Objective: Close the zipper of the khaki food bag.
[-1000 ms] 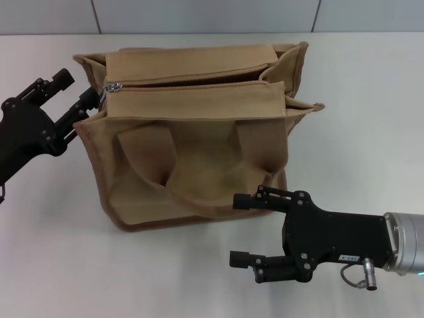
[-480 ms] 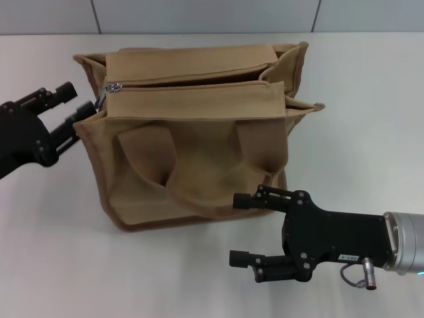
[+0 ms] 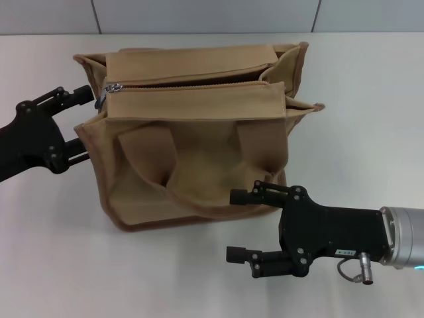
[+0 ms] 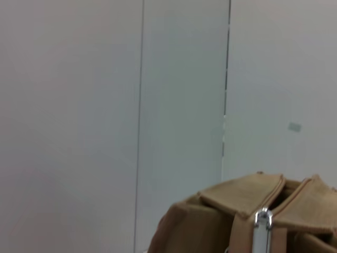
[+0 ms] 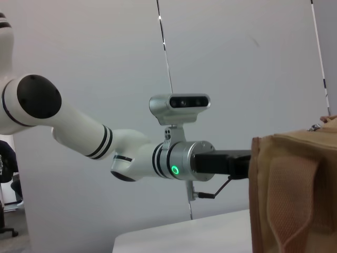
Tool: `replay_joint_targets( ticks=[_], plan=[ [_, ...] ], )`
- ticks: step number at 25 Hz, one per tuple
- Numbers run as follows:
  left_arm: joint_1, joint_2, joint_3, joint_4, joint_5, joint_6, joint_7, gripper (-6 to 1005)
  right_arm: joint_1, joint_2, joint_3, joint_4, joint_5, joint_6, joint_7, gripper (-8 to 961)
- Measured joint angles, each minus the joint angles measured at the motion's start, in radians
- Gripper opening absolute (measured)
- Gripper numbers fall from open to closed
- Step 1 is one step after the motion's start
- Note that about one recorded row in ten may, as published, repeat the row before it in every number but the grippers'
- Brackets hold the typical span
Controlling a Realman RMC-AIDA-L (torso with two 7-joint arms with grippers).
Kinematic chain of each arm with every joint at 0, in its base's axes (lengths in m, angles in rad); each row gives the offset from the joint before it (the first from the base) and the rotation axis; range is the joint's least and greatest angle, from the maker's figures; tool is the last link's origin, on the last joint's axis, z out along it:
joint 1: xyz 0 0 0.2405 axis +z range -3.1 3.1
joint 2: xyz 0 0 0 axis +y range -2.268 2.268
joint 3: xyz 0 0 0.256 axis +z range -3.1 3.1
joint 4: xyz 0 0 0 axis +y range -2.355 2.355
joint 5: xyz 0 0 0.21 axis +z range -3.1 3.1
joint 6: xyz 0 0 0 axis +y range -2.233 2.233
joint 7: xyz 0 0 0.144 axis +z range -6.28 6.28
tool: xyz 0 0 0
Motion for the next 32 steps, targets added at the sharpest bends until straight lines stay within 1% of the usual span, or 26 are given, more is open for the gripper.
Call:
replay_joint_targets(
  ticks=[2,5,8,13,19,29,31,32],
  plan=[
    [-0.011,-0.002,0.000,-0.006,-0.001,0.000,0.001,758,0.001,0.000,0.000,0.000,0.003,0.006,0.000,831],
    [-0.032,-0.005,-0.009,-0.034,-0.023,-0.013,0.008,756,0.001,0.000,0.000,0.002,0.011,0.017,0.000,831],
    [-0.036,-0.005,-0.012,-0.052,-0.062,-0.029,0.010,755,0.002,0.000,0.000,0.003,0.011,0.021,0.000,831],
    [-0.032,-0.005,-0.013,-0.056,-0.087,-0.053,0.010,753,0.005,0.000,0.000,0.003,0.019,0.024,0.000,831],
    [-0.033,-0.004,-0.034,-0.088,-0.092,-0.069,0.010,751,0.010,0.000,0.000,0.003,0.029,0.041,0.000,831],
    [-0.039,-0.008,-0.031,-0.091,-0.092,-0.075,0.011,747,0.028,0.000,-0.002,0.005,0.036,0.049,0.000,831],
    [-0.039,-0.008,-0.031,-0.094,-0.092,-0.075,0.019,746,0.028,0.000,-0.002,0.005,0.037,0.049,0.000,831],
    [-0.036,-0.008,-0.035,-0.119,-0.097,-0.075,0.059,746,0.028,0.000,-0.001,0.005,0.037,0.049,0.000,831]
  ],
)
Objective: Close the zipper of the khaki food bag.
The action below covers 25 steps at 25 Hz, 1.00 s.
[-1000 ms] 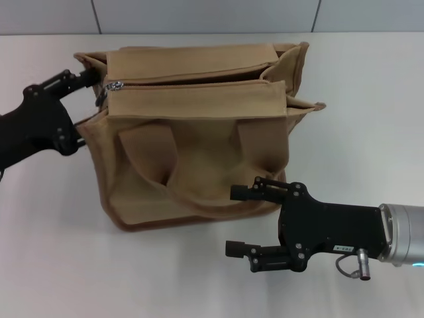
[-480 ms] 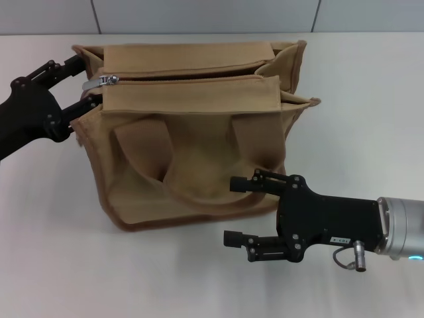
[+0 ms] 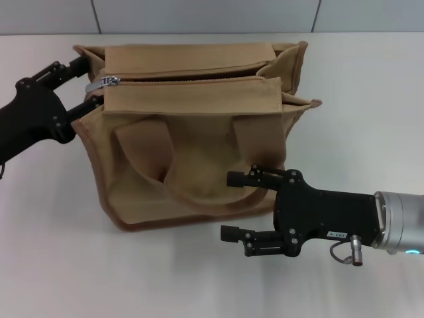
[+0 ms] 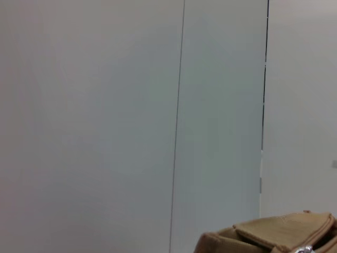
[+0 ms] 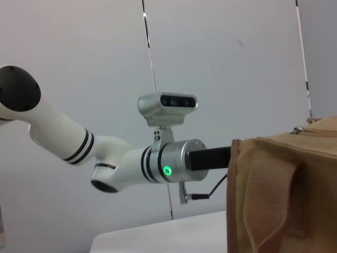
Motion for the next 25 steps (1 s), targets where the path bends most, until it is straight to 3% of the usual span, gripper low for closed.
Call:
replay_joint_targets(
  ticks=[5,8,16,22,25],
  plan=[
    [0.013,0.000,-0.003,-0.061,-0.066,-0.004,0.077,744,0.002,0.000,0.001,-0.001,0.002,0.000,0.000,831],
    [0.029,0.000,-0.001,-0.088,-0.122,-0.004,0.127,633,0.004,0.000,0.001,0.000,0.003,0.008,0.000,831],
    [0.033,0.001,0.009,-0.089,-0.114,-0.007,0.130,280,0.004,0.000,0.001,0.000,0.003,0.010,0.000,831],
    [0.035,0.000,0.007,-0.103,-0.116,-0.011,0.129,86,0.004,0.000,0.001,0.000,0.003,0.010,0.000,831],
    [0.037,0.000,0.006,-0.112,-0.117,-0.012,0.126,76,0.004,0.000,0.001,0.000,0.003,0.010,0.000,831]
  ],
)
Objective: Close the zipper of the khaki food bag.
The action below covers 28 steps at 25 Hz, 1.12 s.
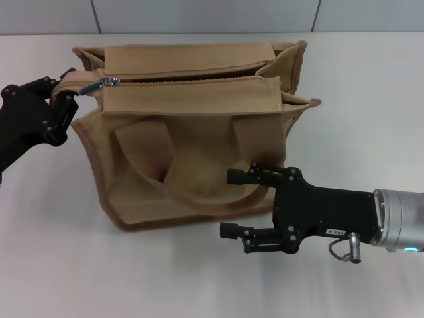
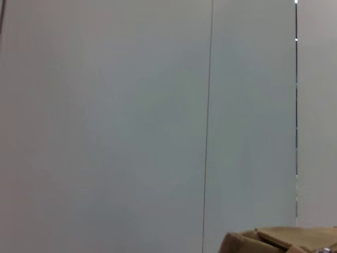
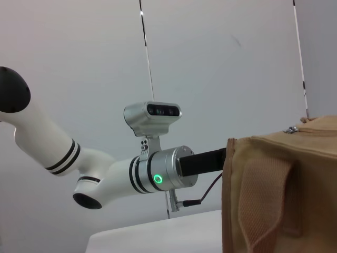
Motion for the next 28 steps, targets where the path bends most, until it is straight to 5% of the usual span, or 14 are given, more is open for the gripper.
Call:
replay_joint_targets(
  ticks=[8,28],
  plan=[
    [0.000,0.003,0.002,-0.019,-0.028,-0.045,-0.115,67,0.001,0.000,-0.002,0.009,0.013,0.000,0.000,832],
    [-0.001,0.000,0.004,0.008,-0.022,0.006,-0.098,-2,0.007,0.000,0.000,0.011,0.019,0.000,0.000,832]
  ],
)
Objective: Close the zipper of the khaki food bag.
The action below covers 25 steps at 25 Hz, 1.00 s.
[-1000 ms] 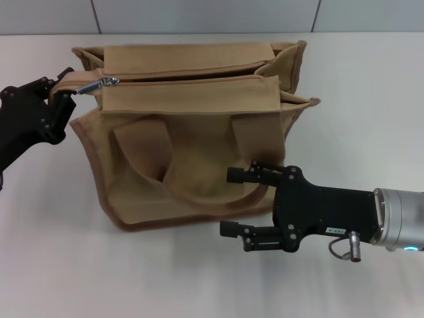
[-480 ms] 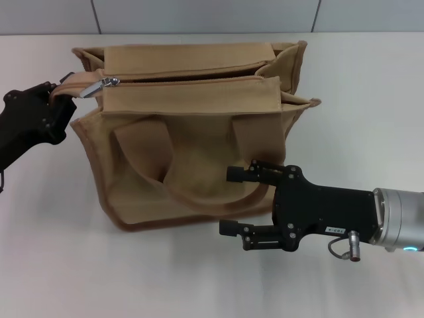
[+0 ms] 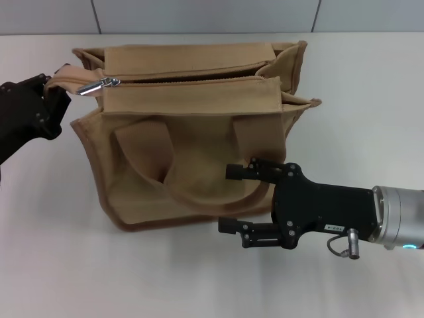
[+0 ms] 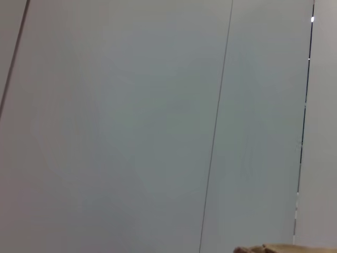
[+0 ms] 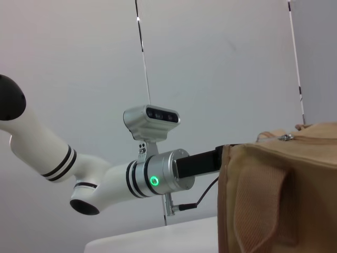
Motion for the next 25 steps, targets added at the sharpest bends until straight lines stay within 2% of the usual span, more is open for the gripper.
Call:
replay_joint_targets(
  ticks=[6,8,14,18,19,20,25],
  plan=[
    [-0.017,0.000,-0.006,-0.023,-0.007,0.017,0.000,-1,0.006,-0.001,0.000,0.001,0.047,-0.058,0.070,832],
    [-0.041,-0.001,-0.006,-0.041,-0.032,0.053,0.000,-1,0.003,-0.005,0.000,-0.004,0.110,-0.100,0.137,832],
    [-0.100,-0.006,-0.001,-0.069,-0.052,0.108,-0.005,-1,0.024,-0.005,0.000,-0.028,0.203,-0.106,0.263,832],
    [-0.158,-0.007,-0.004,-0.124,-0.053,0.114,0.000,-2,0.103,-0.002,-0.003,-0.027,0.224,-0.092,0.393,831],
    [-0.158,-0.007,-0.004,-0.124,-0.053,0.114,0.000,-2,0.103,-0.002,-0.003,-0.027,0.224,-0.092,0.393,831],
    [-0.178,-0.007,-0.006,-0.142,-0.054,0.111,-0.001,-2,0.139,-0.001,-0.007,-0.025,0.235,-0.079,0.464,831],
    [-0.192,-0.007,-0.003,-0.150,-0.054,0.105,-0.002,-2,0.187,0.000,-0.003,-0.023,0.244,-0.061,0.559,831]
  ],
)
